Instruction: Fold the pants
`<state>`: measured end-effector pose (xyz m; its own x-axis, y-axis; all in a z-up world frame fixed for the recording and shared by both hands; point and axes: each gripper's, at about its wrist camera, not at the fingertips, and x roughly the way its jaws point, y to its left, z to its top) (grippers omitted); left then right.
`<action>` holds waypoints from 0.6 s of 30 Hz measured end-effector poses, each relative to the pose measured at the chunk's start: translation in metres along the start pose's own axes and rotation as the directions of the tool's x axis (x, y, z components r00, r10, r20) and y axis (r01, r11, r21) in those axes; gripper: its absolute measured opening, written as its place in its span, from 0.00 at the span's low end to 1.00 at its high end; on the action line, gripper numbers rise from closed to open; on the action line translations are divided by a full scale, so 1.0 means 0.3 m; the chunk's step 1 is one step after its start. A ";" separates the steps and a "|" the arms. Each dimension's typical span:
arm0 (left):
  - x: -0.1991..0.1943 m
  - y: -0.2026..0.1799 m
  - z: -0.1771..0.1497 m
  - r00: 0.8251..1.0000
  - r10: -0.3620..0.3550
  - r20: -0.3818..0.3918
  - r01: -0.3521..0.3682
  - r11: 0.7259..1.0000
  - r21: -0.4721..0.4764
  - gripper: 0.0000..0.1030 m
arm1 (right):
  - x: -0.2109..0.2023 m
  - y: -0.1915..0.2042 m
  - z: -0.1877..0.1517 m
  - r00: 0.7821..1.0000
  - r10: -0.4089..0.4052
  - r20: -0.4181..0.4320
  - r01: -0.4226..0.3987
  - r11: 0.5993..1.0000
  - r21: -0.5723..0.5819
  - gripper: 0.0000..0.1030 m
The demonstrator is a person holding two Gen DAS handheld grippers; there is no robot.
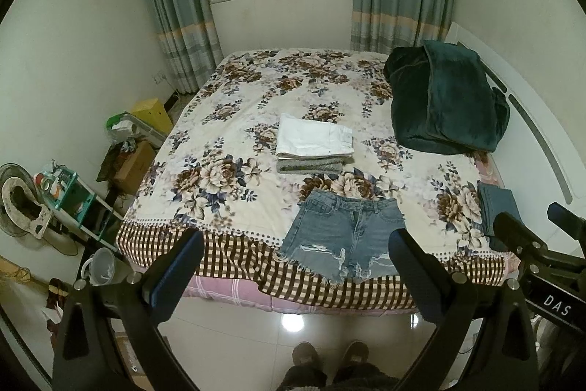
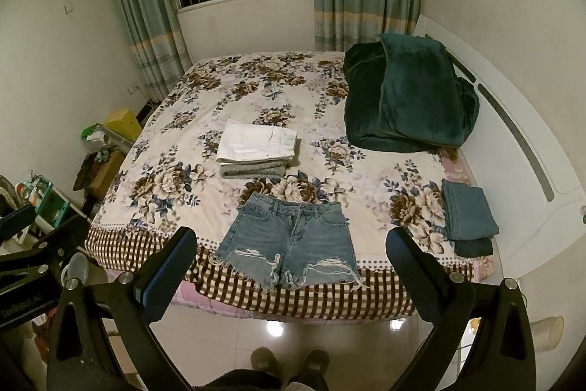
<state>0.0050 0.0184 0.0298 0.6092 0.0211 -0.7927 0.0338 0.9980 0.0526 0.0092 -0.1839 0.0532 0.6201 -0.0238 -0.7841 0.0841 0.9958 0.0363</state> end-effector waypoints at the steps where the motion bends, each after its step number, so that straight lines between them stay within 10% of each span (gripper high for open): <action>1: 0.000 -0.001 -0.002 1.000 0.001 0.001 -0.001 1.000 0.000 1.00 | 0.000 0.001 0.001 1.000 0.000 0.000 0.000 1.000 0.001 1.00; 18: -0.016 -0.017 0.015 1.000 0.004 0.003 -0.004 1.000 -0.005 1.00 | -0.089 -0.039 0.039 1.000 0.000 0.004 0.000 1.000 -0.001 1.00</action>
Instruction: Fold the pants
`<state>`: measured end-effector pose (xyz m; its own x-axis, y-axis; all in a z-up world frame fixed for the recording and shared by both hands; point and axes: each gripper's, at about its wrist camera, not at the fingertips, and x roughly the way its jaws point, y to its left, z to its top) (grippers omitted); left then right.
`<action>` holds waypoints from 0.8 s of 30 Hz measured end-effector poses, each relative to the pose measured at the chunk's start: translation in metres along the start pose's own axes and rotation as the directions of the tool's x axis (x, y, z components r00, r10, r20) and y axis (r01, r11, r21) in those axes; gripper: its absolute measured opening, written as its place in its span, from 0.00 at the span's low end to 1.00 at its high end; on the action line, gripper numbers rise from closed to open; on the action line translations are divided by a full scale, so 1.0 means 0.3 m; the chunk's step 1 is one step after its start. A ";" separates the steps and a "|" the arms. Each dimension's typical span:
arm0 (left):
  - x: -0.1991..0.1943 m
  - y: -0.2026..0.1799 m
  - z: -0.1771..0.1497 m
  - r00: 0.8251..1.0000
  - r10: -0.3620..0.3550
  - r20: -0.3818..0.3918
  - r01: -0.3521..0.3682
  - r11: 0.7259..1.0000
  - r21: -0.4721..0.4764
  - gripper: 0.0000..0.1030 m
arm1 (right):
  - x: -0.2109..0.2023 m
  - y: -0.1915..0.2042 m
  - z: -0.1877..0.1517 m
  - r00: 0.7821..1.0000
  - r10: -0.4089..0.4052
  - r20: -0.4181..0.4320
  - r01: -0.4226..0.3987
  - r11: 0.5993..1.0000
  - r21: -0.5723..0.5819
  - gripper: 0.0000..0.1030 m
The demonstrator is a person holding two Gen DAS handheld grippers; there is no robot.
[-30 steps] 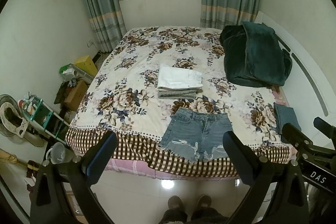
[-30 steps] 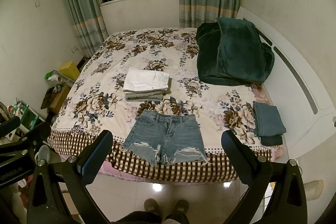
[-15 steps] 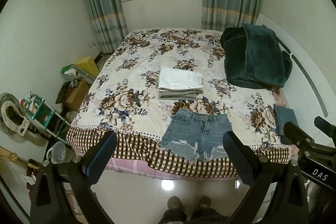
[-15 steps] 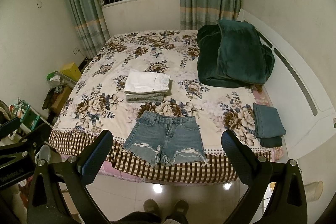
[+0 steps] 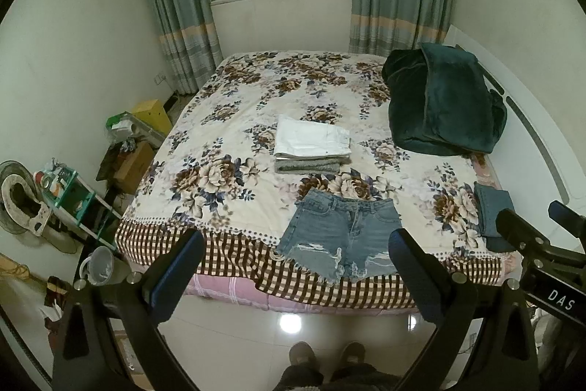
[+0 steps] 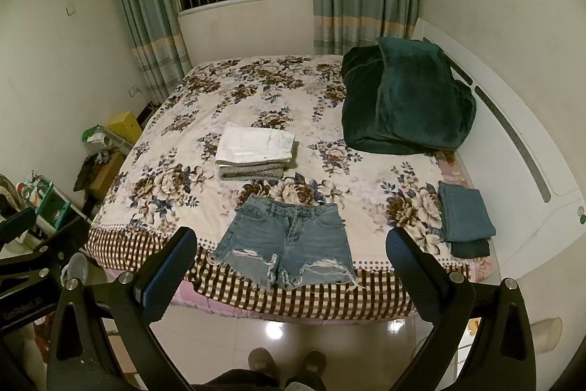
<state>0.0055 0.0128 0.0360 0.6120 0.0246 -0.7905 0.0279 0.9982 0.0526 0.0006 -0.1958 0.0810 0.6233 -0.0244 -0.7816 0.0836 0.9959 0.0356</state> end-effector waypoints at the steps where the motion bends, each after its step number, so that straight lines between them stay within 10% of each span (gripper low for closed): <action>1: -0.001 -0.002 0.007 1.000 0.001 -0.002 -0.001 1.000 -0.002 1.00 | -0.001 -0.004 -0.007 1.000 0.001 0.000 -0.001 1.000 0.000 1.00; 13: 0.106 0.023 -0.020 1.000 0.016 -0.016 -0.016 1.000 -0.002 1.00 | 0.125 -0.012 -0.053 0.999 0.007 -0.043 -0.005 0.998 0.062 1.00; 24: 0.540 -0.039 -0.049 0.993 0.090 -0.081 -0.092 0.996 -0.012 1.00 | 0.683 -0.131 -0.041 0.972 0.013 -0.233 0.004 0.997 0.073 1.00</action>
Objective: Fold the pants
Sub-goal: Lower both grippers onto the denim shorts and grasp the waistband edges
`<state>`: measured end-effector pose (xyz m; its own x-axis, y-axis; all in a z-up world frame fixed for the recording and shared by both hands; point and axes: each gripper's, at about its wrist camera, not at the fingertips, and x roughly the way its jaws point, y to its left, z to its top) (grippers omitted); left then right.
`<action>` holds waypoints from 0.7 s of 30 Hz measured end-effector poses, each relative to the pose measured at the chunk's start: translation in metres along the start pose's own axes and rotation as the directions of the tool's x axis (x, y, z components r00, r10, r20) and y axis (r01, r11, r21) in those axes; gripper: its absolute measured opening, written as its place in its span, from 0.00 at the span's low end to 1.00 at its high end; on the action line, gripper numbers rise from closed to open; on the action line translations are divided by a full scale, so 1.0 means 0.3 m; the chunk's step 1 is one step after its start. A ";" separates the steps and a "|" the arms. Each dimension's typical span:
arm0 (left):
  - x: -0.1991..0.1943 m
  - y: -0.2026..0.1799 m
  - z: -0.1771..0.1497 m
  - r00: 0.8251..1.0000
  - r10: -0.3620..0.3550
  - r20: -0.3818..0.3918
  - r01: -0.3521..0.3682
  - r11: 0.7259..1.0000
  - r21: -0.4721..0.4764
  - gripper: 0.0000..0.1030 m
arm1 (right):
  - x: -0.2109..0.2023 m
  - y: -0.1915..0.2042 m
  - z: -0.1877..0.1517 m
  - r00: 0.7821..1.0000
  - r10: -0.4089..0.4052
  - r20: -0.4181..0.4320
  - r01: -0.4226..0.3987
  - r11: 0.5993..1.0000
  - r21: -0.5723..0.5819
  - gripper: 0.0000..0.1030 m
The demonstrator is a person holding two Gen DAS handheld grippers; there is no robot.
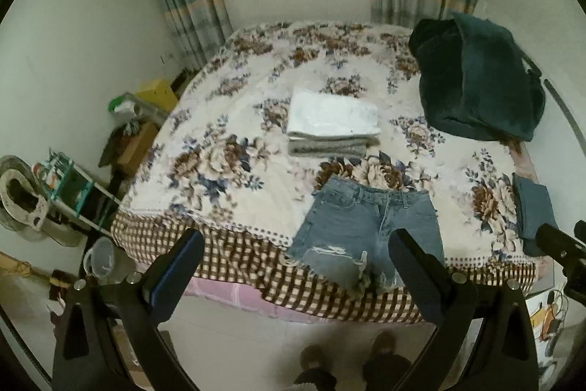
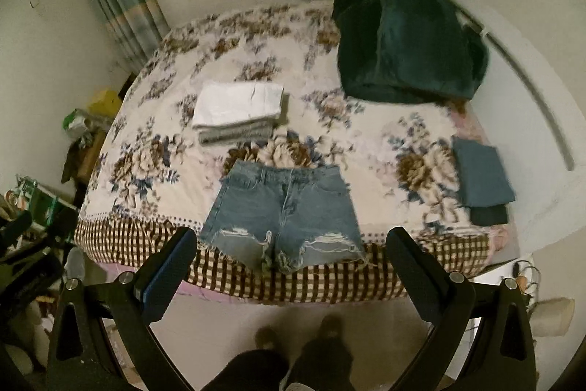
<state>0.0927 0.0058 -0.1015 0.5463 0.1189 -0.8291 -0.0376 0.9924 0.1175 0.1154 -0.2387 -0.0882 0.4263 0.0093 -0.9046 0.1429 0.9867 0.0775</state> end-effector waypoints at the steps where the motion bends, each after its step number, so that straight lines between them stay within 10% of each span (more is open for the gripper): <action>1: 0.045 -0.027 -0.005 1.000 0.015 -0.021 -0.015 1.000 -0.002 1.00 | 0.070 -0.026 0.027 0.999 0.016 -0.033 -0.016 1.000 0.003 1.00; 9: 0.365 -0.276 -0.051 0.982 0.098 -0.163 -0.113 0.990 -0.086 1.00 | 0.616 -0.259 0.246 0.966 0.127 -0.227 -0.140 0.989 -0.045 1.00; 21: 0.952 -0.781 -0.263 0.914 0.038 -0.404 -0.146 0.960 -0.241 1.00 | 1.479 -0.681 0.328 0.819 0.247 -0.517 -0.330 0.941 -0.073 1.00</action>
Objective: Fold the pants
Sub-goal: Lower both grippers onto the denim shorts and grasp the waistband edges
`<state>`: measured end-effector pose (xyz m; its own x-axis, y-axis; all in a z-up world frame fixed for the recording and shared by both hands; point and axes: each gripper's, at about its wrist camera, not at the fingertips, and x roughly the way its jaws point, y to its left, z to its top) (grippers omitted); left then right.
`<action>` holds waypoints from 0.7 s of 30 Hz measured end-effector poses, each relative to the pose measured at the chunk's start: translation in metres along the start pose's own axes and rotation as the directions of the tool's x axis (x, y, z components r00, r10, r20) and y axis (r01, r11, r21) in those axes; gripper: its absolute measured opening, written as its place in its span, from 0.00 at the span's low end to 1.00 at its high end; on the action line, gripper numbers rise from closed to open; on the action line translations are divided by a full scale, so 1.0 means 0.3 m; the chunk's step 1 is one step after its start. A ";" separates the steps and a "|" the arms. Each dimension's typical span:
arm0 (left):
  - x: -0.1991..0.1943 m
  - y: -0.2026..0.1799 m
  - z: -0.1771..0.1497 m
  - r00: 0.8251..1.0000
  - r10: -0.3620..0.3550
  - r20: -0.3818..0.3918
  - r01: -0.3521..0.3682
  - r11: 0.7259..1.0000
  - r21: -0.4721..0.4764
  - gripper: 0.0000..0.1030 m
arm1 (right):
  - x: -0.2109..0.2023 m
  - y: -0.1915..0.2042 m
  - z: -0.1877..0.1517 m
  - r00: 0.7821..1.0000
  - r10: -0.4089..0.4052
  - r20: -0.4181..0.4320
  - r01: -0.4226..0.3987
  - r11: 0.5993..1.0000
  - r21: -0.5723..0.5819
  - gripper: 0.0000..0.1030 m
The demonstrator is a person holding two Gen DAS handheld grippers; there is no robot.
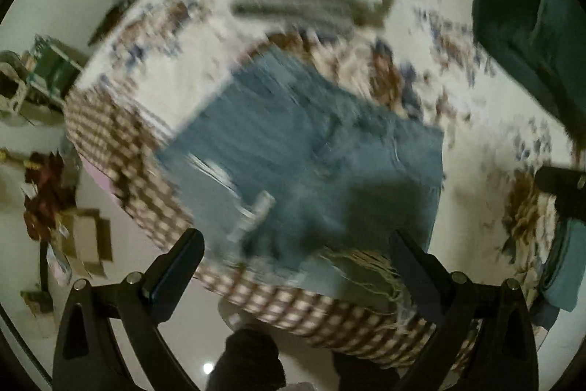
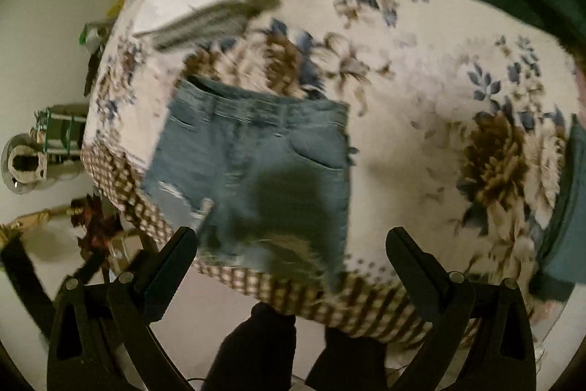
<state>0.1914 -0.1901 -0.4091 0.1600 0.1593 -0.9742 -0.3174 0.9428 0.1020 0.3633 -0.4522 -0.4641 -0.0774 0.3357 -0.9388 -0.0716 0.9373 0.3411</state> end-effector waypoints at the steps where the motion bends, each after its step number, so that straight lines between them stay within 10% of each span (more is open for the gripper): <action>1: 0.047 -0.043 -0.016 1.000 -0.005 -0.014 0.005 1.000 0.002 1.00 | 0.036 -0.035 0.011 1.000 -0.001 -0.008 0.001 1.000 -0.004 1.00; 10: 0.411 -0.454 -0.198 0.994 0.011 -0.107 0.001 0.994 0.113 1.00 | 0.291 -0.321 0.103 0.997 0.026 -0.076 -0.022 0.999 0.047 1.00; 16: 0.549 -0.500 -0.268 0.989 0.081 -0.123 -0.069 0.992 0.101 0.91 | 0.423 -0.314 0.149 0.987 0.077 -0.143 -0.076 0.997 0.017 1.00; 21: 0.491 -0.461 -0.277 0.997 -0.024 -0.077 0.028 0.998 0.056 0.25 | 0.538 -0.241 0.205 0.978 0.137 -0.157 -0.137 0.991 0.008 1.00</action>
<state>0.1812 -0.3213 -0.5835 0.0952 0.1139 -0.9889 -0.2601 0.9618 0.0858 0.4172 -0.4599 -0.6432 -0.2412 0.4416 -0.8642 -0.0526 0.8832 0.4660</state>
